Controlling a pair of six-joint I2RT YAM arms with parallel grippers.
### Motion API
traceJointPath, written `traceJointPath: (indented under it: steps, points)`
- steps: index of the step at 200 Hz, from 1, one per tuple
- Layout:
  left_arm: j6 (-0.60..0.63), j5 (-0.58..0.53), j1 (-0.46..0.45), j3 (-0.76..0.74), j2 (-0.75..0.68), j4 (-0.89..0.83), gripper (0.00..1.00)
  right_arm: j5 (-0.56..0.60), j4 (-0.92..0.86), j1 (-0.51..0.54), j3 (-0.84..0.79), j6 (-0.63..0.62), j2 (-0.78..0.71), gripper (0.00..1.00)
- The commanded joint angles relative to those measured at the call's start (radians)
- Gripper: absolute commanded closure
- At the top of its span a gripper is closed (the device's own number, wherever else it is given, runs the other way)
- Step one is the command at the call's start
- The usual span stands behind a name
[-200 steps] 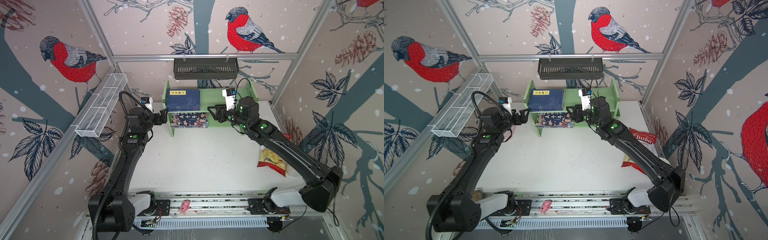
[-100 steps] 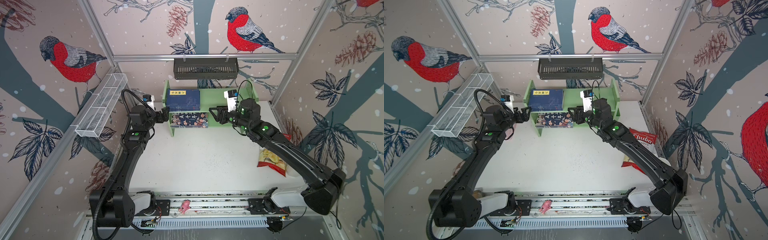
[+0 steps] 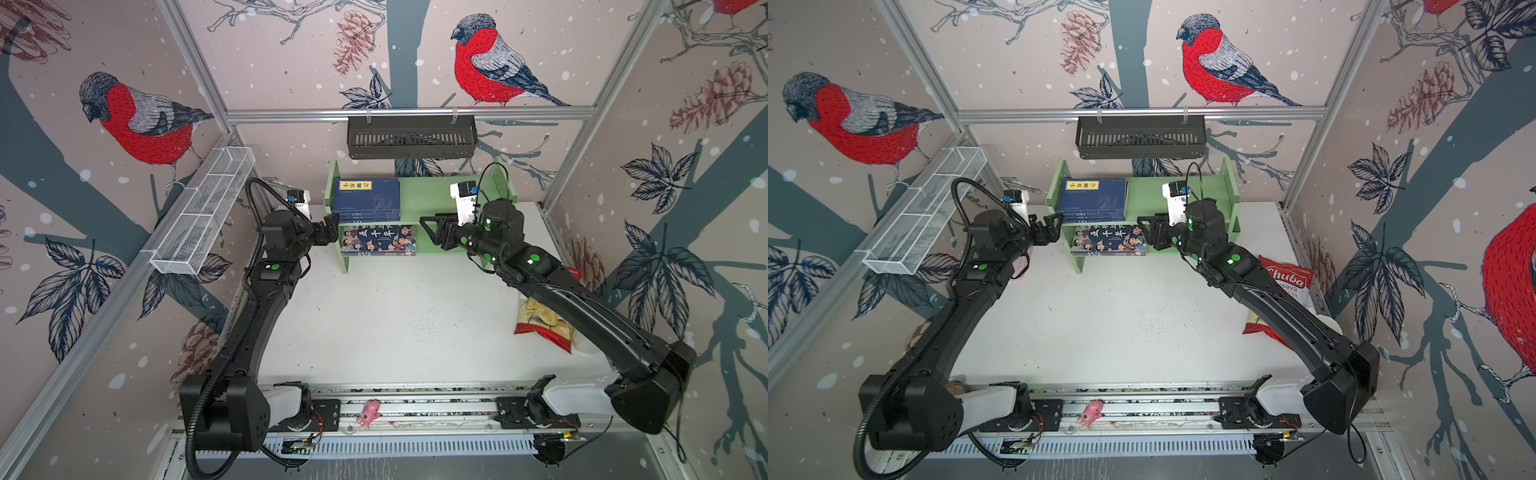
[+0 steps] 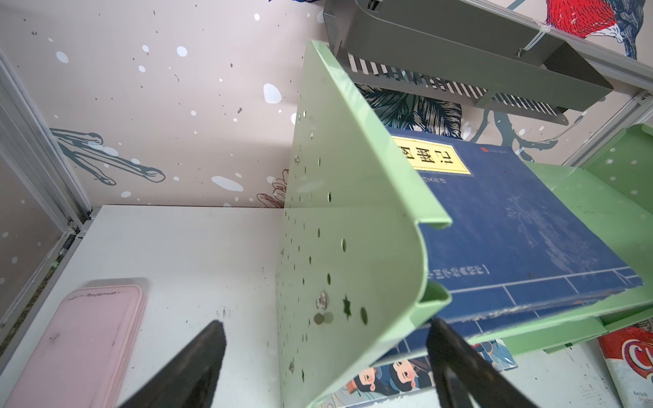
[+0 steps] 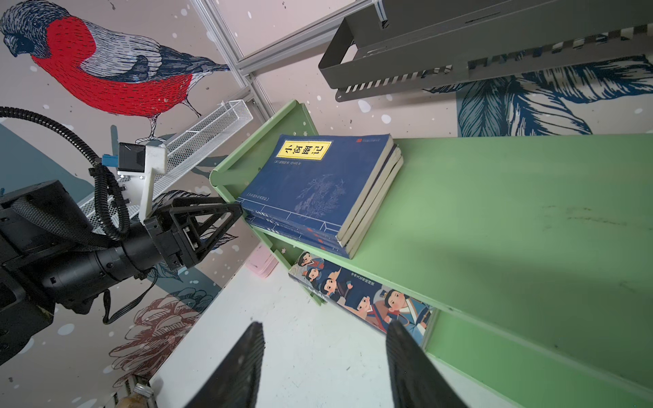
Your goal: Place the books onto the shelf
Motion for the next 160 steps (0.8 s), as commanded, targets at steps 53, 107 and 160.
traceJointPath:
  steps: [53, 107, 160]
  points:
    - [0.014, -0.025, -0.005, 0.005, 0.005, 0.064, 0.11, 0.005, 0.035, 0.000, -0.003, 0.018, -0.011, 0.43]
    - [0.042, -0.035, -0.006, -0.006, -0.085, -0.017, 0.08, 0.040, 0.077, -0.002, -0.073, -0.005, -0.060, 0.39]
    - [0.132, -0.109, -0.002, -0.207, -0.353, -0.118, 0.03, 0.111, 0.123, -0.090, -0.277, -0.044, -0.114, 0.00]
